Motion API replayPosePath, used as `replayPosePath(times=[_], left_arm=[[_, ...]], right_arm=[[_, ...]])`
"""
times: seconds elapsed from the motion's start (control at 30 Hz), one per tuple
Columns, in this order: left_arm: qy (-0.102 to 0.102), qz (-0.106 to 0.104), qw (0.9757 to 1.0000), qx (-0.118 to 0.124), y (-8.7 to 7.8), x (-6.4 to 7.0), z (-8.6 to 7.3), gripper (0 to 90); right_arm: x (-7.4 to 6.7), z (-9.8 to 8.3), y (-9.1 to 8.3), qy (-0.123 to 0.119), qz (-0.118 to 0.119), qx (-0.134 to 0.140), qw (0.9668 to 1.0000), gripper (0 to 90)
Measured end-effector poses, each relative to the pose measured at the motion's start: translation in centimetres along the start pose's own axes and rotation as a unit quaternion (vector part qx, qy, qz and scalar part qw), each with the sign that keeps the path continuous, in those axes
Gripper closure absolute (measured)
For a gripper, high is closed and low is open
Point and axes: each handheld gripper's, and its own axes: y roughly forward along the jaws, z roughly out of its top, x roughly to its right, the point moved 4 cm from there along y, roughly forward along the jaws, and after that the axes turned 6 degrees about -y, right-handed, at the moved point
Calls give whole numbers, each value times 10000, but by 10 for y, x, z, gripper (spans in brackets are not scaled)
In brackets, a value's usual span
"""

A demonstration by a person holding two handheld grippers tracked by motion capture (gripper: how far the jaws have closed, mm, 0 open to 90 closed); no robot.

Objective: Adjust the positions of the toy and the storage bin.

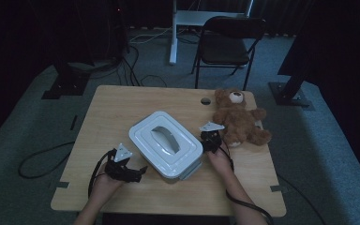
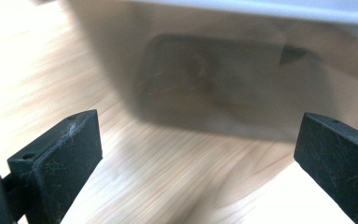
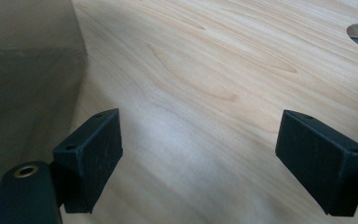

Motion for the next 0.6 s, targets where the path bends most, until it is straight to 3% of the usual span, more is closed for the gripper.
replayPosePath(times=[0.13,0.17,0.23,0.37,0.47,0.6], left_arm=[[-298,228,9990,-244,-3,-14,-10,13],[-298,228,9990,-244,-3,-14,-10,13],[-534,194,9974,-445,-6,-22,-16,13],[-576,358,9957,-625,-10,-30,-23,13],[-682,405,9949,-628,-17,-34,-24,13],[-840,371,9947,-454,-29,-34,-19,13]], right_arm=[[-2,-10,-9,-2,-132,2,9999,143],[-2,-10,-9,-2,-132,2,9999,143],[-3,-17,-17,136,-115,71,9998,143],[-7,-28,-28,75,-83,-14,9999,143],[-11,-36,-39,66,-12,-20,10000,143],[-14,-48,-53,-158,-18,-108,9998,143]])
